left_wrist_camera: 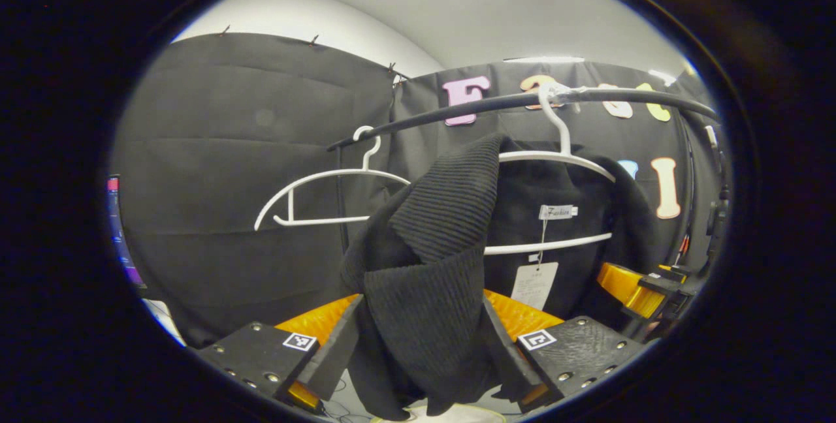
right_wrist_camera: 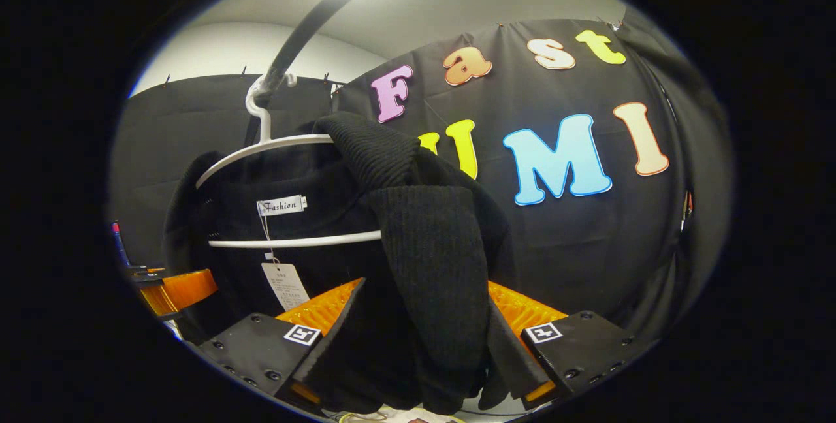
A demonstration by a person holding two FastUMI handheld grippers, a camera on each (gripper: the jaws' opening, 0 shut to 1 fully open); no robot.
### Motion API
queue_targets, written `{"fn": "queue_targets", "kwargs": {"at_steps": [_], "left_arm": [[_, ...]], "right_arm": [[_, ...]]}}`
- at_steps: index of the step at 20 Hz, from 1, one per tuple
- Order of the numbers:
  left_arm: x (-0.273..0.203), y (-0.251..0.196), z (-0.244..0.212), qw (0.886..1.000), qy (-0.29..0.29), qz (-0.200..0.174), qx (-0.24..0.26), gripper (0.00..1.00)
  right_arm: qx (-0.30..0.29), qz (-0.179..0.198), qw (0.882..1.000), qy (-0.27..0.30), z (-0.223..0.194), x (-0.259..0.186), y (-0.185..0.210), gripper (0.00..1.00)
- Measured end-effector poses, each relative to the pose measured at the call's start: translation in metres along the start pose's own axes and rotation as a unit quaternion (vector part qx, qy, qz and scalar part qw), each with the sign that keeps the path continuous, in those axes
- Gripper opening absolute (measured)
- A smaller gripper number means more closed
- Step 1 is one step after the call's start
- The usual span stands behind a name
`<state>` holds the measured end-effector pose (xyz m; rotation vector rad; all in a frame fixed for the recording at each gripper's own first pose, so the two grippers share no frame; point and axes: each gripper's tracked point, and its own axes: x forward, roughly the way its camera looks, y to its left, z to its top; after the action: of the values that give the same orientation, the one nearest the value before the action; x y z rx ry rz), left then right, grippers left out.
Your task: Grasp the clothes on the hanger with both hands and then place them into the laundry hamper below.
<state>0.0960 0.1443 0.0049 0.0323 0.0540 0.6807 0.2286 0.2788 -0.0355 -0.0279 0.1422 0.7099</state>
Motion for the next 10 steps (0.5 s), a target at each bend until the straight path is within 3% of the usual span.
{"fn": "queue_targets", "kwargs": {"at_steps": [6,7,8,9,10], "left_arm": [[0.017,0.001,0.003,1.0,-0.005,0.011,-0.009,0.95],[0.019,0.003,0.003,1.0,-0.006,0.018,-0.009,0.83],[0.02,0.001,0.002,1.0,-0.005,0.016,-0.009,0.72],[0.021,0.0,0.001,1.0,-0.003,0.015,-0.008,0.72],[0.023,0.001,-0.001,1.0,-0.004,0.015,-0.007,0.61]], "right_arm": [[-0.017,-0.001,1.0,-0.012,0.003,0.018,-0.005,0.97],[-0.012,0.0,1.0,-0.013,0.002,0.021,-0.005,0.96],[-0.011,-0.002,1.0,-0.013,0.003,0.022,-0.007,0.88],[-0.012,-0.005,1.0,-0.013,0.003,0.022,-0.008,0.83],[-0.013,-0.004,1.0,-0.012,0.003,0.023,-0.009,0.68]]}}
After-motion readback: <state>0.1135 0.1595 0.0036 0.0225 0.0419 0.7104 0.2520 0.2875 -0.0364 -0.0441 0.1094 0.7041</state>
